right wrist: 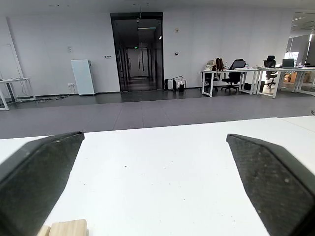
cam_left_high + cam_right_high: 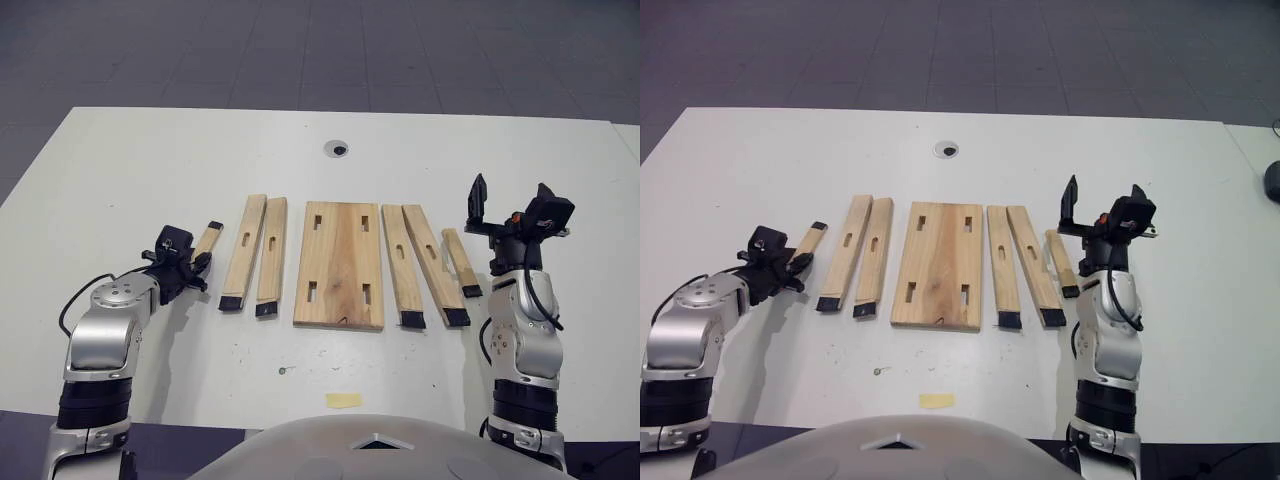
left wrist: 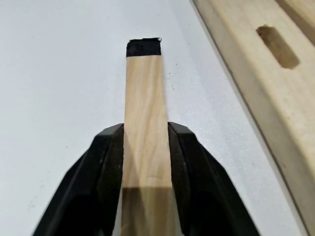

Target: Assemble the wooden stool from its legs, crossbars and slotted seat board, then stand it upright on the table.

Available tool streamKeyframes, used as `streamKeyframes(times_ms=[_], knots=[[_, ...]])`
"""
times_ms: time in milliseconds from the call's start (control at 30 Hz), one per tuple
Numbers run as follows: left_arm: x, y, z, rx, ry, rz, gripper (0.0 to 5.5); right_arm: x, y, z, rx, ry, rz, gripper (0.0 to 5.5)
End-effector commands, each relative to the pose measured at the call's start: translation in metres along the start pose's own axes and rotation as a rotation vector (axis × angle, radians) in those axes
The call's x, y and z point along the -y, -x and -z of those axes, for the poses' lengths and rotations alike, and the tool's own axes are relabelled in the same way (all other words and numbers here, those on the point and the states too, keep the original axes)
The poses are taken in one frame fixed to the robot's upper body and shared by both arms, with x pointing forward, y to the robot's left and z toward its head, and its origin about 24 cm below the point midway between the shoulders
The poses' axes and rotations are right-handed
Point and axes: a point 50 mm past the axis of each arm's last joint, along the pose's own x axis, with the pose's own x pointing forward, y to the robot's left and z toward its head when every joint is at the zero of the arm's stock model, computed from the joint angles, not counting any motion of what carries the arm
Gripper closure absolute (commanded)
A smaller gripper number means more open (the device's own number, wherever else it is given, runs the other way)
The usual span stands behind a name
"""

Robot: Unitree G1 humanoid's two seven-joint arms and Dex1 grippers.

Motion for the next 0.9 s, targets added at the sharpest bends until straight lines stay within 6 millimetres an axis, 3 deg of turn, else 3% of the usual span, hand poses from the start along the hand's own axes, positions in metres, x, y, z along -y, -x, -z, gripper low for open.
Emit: streamKeyframes(times_ms=[33,167,267,367,467,667,900], knots=[[-0.002,-0.008,-0.010,0.094,0.085,-0.069,4.22,-0.002,-0.009,-0.006,0.013,-0.006,-0.036,0.10],[-0.010,-0.002,-0.072,0.406,0.054,-0.149,4.22,-0.016,-0.019,-0.018,0.007,-0.139,-0.188,0.10],[0.007,0.007,-0.111,0.599,-0.083,-0.064,4.22,-0.037,-0.019,-0.029,-0.060,-0.419,-0.394,0.10],[0.033,0.013,-0.135,0.729,-0.242,0.084,4.22,-0.061,-0.009,-0.045,-0.112,-0.712,-0.628,0.10],[0.058,0.010,-0.140,0.782,-0.329,0.203,4.22,-0.075,-0.004,-0.052,-0.150,-0.847,-0.723,0.10],[0.101,0.012,-0.132,0.826,-0.384,0.392,4.22,-0.092,-0.003,-0.043,-0.265,-0.941,-0.706,0.10],[0.125,0.017,-0.127,0.844,-0.417,0.515,4.22,-0.111,0.001,-0.040,-0.329,-1.008,-0.728,0.10]])
